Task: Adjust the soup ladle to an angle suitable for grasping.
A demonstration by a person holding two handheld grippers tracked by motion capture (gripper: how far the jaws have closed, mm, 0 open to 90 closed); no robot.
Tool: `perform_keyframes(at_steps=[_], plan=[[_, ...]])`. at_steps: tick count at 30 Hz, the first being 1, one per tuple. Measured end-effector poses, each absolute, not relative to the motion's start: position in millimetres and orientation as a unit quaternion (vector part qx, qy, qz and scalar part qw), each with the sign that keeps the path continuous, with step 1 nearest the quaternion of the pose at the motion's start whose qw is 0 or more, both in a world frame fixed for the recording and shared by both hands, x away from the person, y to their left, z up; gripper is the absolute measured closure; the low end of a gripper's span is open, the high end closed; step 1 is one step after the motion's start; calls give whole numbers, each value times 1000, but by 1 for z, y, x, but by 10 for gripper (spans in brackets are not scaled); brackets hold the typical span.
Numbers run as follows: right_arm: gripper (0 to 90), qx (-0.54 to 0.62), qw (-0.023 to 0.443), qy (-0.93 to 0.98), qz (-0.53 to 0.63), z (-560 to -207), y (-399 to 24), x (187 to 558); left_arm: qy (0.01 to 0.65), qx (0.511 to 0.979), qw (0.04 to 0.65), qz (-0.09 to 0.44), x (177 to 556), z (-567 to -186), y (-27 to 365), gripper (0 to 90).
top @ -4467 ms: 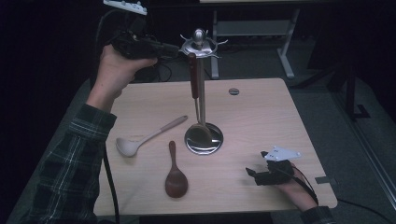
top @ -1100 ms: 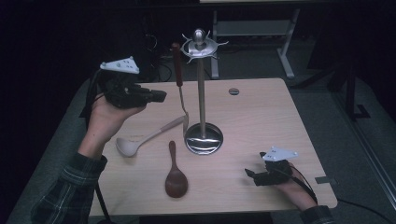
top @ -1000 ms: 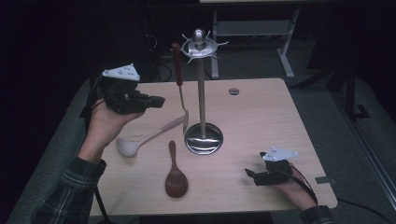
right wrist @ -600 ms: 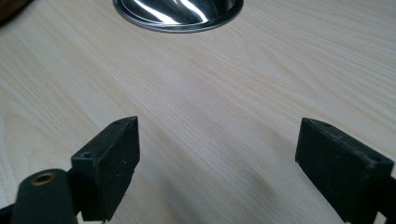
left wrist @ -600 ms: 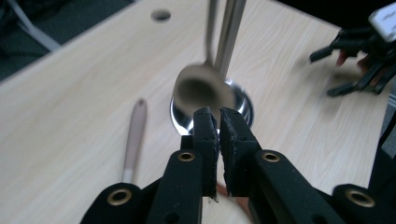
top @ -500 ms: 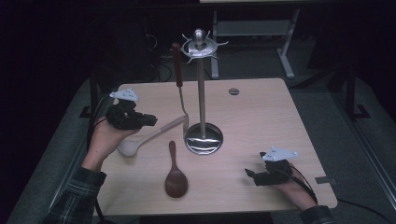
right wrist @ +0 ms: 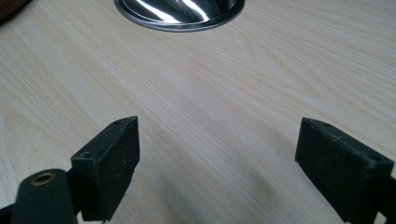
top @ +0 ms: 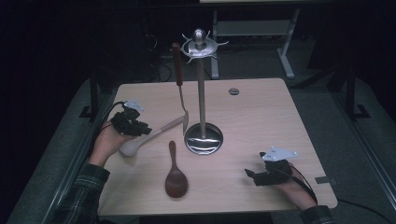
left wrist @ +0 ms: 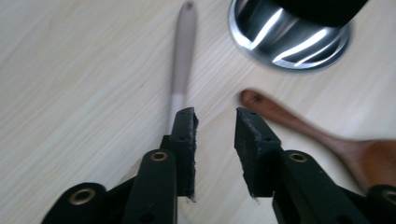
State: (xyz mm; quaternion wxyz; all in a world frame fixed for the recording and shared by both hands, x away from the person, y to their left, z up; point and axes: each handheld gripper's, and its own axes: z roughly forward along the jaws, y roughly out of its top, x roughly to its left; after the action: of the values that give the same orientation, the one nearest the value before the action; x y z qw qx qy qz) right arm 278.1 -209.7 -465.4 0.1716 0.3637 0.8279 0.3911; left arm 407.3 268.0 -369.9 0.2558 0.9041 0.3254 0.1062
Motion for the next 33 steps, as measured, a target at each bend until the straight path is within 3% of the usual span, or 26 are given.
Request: perform_keyframes(at_steps=[15,33], plan=[[136,362,172,829,391,-466,-210,278,339,922,170,77,440,-418,268,660],[136,362,172,829,391,-466,-210,278,359,921,148,40,447,-433,264,774]])
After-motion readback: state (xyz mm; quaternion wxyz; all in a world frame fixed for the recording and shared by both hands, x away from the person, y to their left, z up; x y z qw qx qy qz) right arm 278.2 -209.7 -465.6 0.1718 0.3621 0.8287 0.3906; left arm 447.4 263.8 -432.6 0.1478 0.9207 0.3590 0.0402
